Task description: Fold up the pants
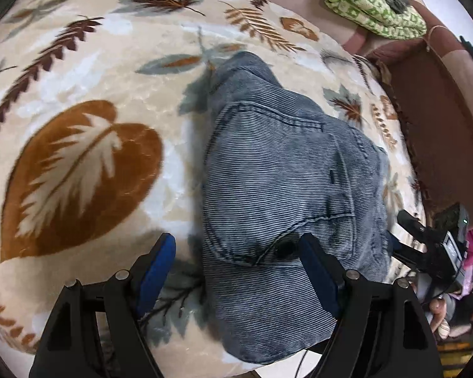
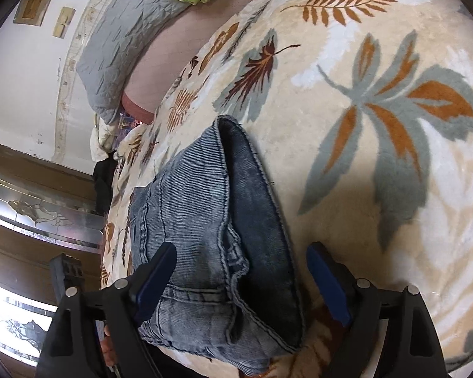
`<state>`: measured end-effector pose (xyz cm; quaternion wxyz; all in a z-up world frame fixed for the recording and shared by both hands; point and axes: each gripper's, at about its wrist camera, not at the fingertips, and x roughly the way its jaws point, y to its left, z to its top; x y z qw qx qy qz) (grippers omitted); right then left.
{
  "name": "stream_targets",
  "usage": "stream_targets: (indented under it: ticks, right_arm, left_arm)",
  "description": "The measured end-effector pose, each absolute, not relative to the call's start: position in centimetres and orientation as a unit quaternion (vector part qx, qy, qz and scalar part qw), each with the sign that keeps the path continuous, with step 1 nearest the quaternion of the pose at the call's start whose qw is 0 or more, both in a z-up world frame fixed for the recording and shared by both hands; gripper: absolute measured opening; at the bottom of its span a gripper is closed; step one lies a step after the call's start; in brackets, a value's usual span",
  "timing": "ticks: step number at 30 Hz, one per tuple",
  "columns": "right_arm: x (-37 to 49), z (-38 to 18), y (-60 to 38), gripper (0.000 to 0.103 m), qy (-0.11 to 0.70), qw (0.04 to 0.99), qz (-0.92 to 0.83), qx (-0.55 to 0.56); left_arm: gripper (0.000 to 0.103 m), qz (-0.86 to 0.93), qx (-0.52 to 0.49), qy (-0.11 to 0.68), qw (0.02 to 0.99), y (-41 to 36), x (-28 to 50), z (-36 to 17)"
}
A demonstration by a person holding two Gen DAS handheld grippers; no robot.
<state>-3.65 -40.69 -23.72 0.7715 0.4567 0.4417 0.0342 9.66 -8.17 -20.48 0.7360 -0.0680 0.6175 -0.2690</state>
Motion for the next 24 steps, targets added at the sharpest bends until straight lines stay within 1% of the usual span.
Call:
stream_targets:
  ticks: [5,10,13,16,22,24]
  right_arm:
    - [-2.4,-23.5,-38.9,0.091,0.451,0.777,0.042,0.437]
    - [-1.3,-23.1,-37.2,0.092,0.458,0.783,0.053,0.418]
    - [-1.0,-23.0,-36.5,0.094,0.462,0.79,0.053,0.4]
    - [-0.9,-23.0,-36.2,0.094,0.465,0.794,0.052,0.389]
    - [-0.5,-22.8,-34.6,0.094,0.476,0.813,0.039,0.332]
    - [-0.5,-22.9,-34.7,0.092,0.476,0.815,0.038,0.329]
  left_arm:
    - [0.081,-0.291,-0.088,0.615,0.727,-8.7,10.0,-20.6]
    - [0.081,-0.303,-0.068,0.611,0.729,-10.1,9.7,-20.8]
    - [0.08,-0.304,-0.078,0.61,0.728,-9.9,9.9,-20.8]
    - [0.08,-0.307,-0.083,0.607,0.728,-9.8,10.1,-21.0]
    - [0.08,-0.29,-0.056,0.608,0.737,-10.8,10.2,-21.1]
    - [0.08,-0.282,-0.05,0.61,0.739,-11.0,10.2,-21.1]
